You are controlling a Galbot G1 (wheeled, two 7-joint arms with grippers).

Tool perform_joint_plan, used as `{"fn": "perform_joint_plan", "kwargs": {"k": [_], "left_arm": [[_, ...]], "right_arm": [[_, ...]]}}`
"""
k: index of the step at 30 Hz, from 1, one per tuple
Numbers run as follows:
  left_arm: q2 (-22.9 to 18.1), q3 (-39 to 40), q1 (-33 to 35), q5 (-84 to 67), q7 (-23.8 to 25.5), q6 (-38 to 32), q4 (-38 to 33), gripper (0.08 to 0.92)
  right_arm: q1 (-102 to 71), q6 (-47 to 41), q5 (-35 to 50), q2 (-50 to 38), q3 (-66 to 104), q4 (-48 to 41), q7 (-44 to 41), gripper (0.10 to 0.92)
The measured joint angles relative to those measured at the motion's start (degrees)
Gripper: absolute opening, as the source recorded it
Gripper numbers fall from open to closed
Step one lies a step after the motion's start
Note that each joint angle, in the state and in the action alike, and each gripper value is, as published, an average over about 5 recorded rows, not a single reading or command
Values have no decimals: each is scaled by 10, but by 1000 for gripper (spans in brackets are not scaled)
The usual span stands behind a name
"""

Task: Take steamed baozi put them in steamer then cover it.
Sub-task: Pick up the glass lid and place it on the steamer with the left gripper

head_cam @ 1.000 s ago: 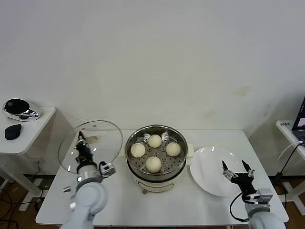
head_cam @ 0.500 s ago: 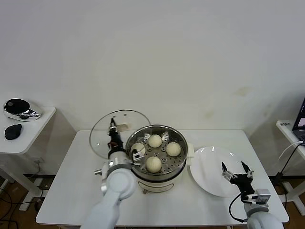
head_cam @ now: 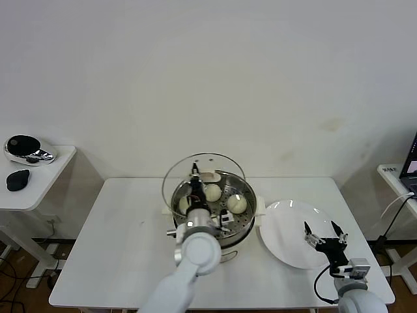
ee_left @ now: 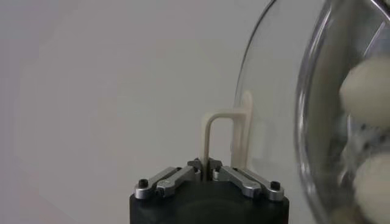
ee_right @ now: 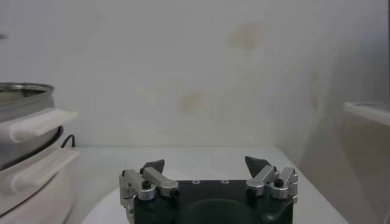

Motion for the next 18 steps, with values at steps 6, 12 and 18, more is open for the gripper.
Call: {"fn": "perform_joint_plan", "kwargs": {"k": [6, 12, 18], "left_arm": [[-10, 21, 1, 8, 3, 0, 12, 141], [-10, 30, 11, 24, 10, 0, 17, 141], [-11, 35, 20, 39, 20, 0, 17, 141]], "right_arm": [[0, 0, -2, 0, 0, -2, 0, 823], [3, 1, -2, -3, -1, -5, 0, 823], [6, 1, -2, -6, -2, -8, -1, 823]]}}
